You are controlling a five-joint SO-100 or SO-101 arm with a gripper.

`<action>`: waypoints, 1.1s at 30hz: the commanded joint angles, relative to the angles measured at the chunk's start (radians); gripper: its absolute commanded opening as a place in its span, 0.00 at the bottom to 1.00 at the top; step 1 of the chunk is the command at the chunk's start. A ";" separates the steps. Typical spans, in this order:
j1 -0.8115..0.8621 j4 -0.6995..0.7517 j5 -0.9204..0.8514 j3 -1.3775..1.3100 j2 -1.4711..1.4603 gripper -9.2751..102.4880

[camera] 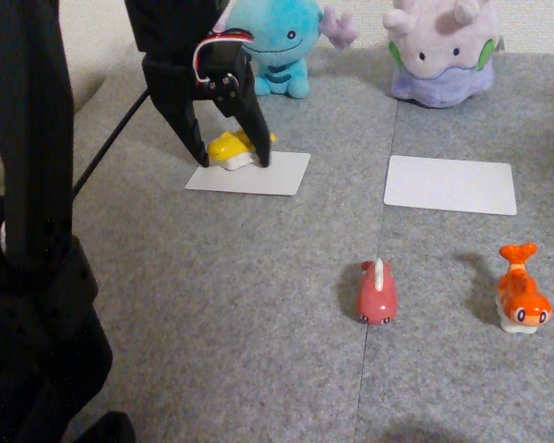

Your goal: Wooper wants to eat egg sudhi, and Goomy wants to eat shrimp sushi

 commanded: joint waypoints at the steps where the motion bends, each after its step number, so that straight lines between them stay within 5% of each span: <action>1: 0.002 0.003 0.002 -0.005 -0.018 0.40; 13: 0.041 0.169 0.002 -0.005 0.413 0.40; 19: 0.227 0.291 -0.048 -0.005 0.704 0.40; 26: 0.676 0.344 -0.321 0.006 0.703 0.40; 33: 0.946 0.342 -0.752 -0.005 0.413 0.39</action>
